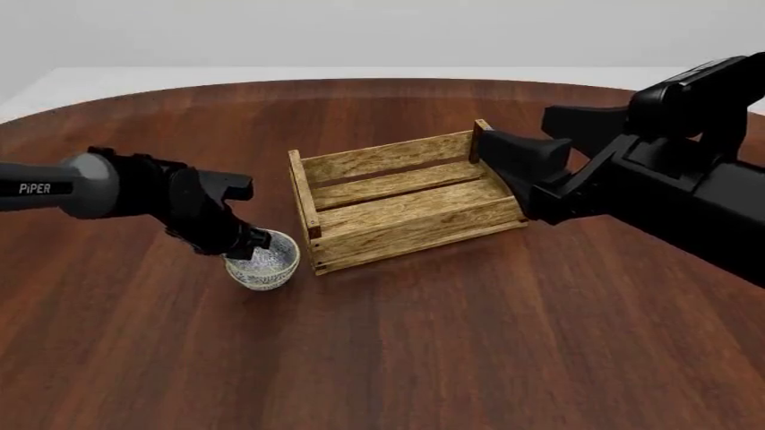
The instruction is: Stack the right bowl on the left bowl and place them in the tray.
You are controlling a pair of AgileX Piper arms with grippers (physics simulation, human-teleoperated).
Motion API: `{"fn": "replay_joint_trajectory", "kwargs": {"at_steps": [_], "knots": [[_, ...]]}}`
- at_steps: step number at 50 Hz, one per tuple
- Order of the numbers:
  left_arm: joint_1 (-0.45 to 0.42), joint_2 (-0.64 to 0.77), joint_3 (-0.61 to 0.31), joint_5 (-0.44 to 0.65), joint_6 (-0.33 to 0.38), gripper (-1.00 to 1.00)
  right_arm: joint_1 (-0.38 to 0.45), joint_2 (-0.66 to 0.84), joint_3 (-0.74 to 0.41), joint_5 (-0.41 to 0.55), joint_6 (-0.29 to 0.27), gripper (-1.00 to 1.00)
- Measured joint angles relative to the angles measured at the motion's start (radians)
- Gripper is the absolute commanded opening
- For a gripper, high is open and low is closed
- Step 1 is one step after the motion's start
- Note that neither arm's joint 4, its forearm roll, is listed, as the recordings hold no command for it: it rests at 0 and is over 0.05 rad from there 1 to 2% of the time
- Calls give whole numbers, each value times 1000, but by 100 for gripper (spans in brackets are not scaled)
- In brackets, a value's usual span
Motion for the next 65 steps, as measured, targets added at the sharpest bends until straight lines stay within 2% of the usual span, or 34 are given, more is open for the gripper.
{"fn": "replay_joint_trajectory", "kwargs": {"at_steps": [19,36,65], "knots": [[23,-105,20,62,40,-100,2,-10,0,8,-1,100],[15,-195,12,117,36,-100,0,-36,-2,25,-1,100],[19,-342,-98,270,67,-100,-4,-83,-7,55,-2,100]]}}
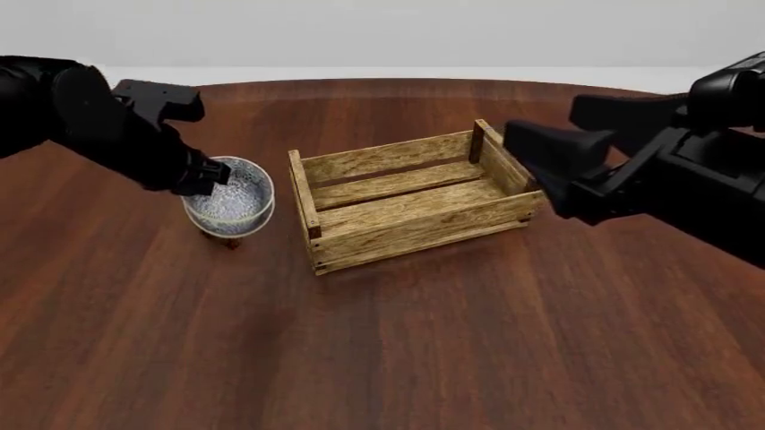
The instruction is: Stack the right bowl on the left bowl and place them in the tray.
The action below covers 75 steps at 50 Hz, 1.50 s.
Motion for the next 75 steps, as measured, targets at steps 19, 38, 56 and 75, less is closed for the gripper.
{"fn": "replay_joint_trajectory", "kwargs": {"at_steps": [19,38,56,75], "knots": [[-72,-47,-128,99,-28,-100,-2,-42,-3,31,-2,100],[-148,45,-334,176,-53,-100,-6,-77,-8,61,-4,100],[-205,200,-526,211,-101,-100,-11,-84,-12,73,-7,100],[-254,340,-667,218,-156,-100,-12,-101,-16,88,-8,100]]}}
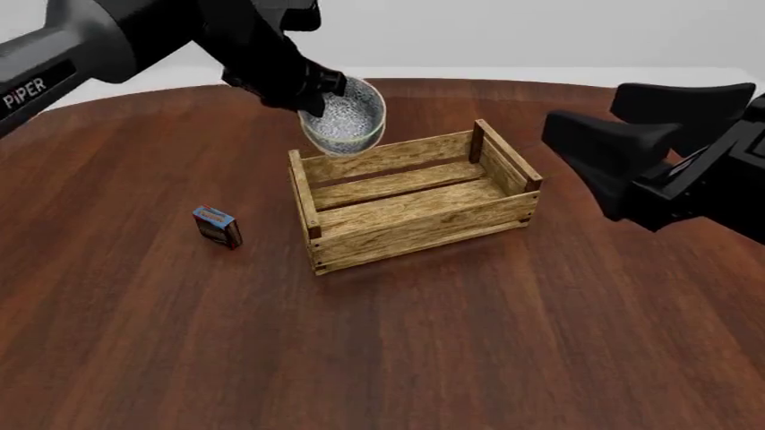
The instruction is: Stack the right bowl on the left bowl and place them in the tray.
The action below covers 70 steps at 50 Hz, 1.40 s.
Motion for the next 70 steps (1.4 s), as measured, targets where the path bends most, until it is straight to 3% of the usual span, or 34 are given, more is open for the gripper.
{"fn": "replay_joint_trajectory", "kwargs": {"at_steps": [28,70], "knots": [[-23,191,-134,-30,-69,-100,-6,-25,-3,16,-3,100],[-24,376,-189,-100,-125,-100,-10,-35,-4,23,-2,100]]}}
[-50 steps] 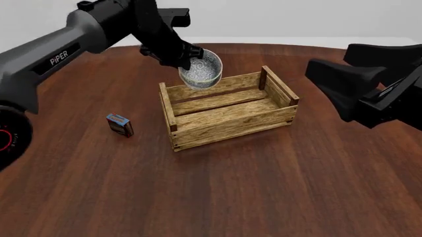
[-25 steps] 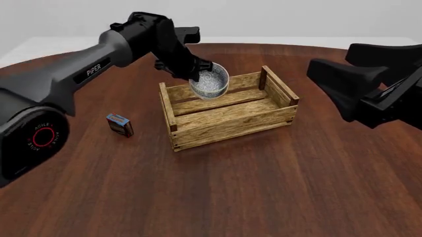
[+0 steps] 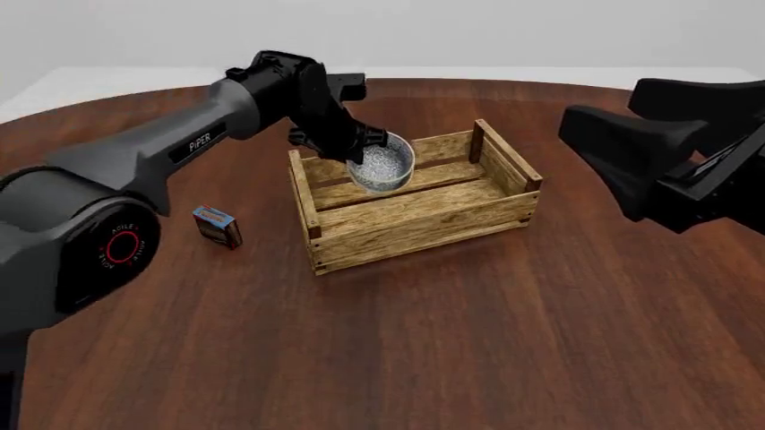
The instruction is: Stack the right bowl on the left bowl and place them in the tray.
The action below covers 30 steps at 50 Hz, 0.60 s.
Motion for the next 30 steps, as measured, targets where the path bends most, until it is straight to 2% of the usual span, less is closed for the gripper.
{"fn": "replay_joint_trajectory", "kwargs": {"at_steps": [30], "knots": [[12,87,-29,-7,1,-100,-1,0,-1,2,-1,100]]}}
